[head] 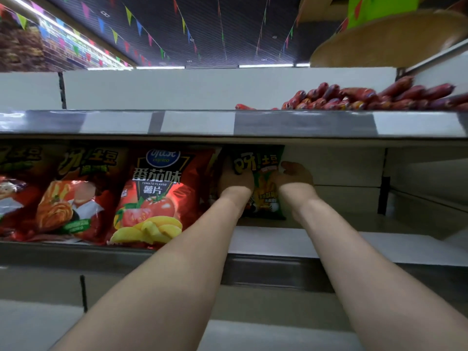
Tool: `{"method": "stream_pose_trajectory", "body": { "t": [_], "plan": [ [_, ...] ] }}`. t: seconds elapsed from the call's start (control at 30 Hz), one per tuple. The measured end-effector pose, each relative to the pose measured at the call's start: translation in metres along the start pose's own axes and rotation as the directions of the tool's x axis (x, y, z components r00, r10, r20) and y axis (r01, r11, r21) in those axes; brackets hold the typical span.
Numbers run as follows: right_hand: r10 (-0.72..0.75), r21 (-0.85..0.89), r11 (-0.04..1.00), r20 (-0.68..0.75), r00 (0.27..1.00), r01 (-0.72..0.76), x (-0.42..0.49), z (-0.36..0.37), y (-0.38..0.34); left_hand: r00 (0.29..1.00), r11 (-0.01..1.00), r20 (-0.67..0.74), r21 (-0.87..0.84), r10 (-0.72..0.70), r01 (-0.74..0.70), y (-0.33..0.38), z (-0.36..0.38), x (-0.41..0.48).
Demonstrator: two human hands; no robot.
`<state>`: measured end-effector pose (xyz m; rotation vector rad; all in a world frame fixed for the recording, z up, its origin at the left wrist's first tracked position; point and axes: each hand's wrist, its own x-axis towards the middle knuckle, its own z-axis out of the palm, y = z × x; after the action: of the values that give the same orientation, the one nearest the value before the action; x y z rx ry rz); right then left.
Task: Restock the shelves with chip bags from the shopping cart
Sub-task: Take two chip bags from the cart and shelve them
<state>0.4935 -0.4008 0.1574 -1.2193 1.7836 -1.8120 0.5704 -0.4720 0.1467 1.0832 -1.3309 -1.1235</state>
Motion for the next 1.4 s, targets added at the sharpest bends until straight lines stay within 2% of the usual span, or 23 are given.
{"method": "stream_pose_trajectory", "body": {
  "t": [0.1, 0.17, 0.23, 0.43, 0.6, 0.73, 0.93, 1.17, 1.4],
  "plan": [
    [0.083, 0.084, 0.993, 0.036, 0.996, -0.086, -0.025, 0.004, -0.005, 0.998, 0.989, -0.046, -0.144, -0.049, 0.042, 0.005, -0.01, -0.027],
    [0.125, 0.217, 0.966, 0.074, 0.989, -0.138, -0.043, 0.008, -0.005, 0.99, 0.943, -0.125, -0.331, -0.069, 0.024, 0.007, -0.019, -0.047],
    [0.112, 0.338, 0.93, 0.116, 0.987, -0.145, -0.065, 0.015, -0.009, 0.981, 0.9, -0.19, -0.435, -0.05, -0.038, 0.01, -0.03, -0.067],
    [0.104, 0.546, 0.815, 0.193, 0.976, -0.195, -0.135, 0.06, -0.013, 0.966, 0.834, -0.258, -0.533, -0.003, -0.14, 0.004, -0.089, -0.119],
    [0.037, 0.544, 0.82, 0.261, 0.964, -0.179, -0.199, 0.098, -0.011, 0.934, 0.79, -0.356, -0.585, -0.045, -0.184, -0.025, -0.161, -0.161],
    [0.041, 0.501, 0.824, 0.413, 0.91, -0.265, -0.275, 0.148, -0.01, 0.844, 0.801, -0.508, -0.571, -0.174, -0.179, -0.069, -0.246, -0.193],
    [0.105, 0.334, 0.851, 0.647, 0.755, -0.405, -0.392, 0.243, -0.011, 0.663, 0.811, -0.668, -0.564, -0.337, -0.156, -0.121, -0.387, -0.238],
    [0.066, 0.247, 0.86, 0.814, 0.578, -0.447, -0.499, 0.349, -0.044, 0.491, 0.833, -0.797, -0.506, -0.351, -0.224, -0.141, -0.542, -0.278],
    [0.013, 0.165, 0.893, 0.92, 0.391, -0.418, -0.586, 0.437, -0.075, 0.291, 0.843, -0.884, -0.447, -0.366, -0.297, -0.146, -0.661, -0.321]
  ]
}}
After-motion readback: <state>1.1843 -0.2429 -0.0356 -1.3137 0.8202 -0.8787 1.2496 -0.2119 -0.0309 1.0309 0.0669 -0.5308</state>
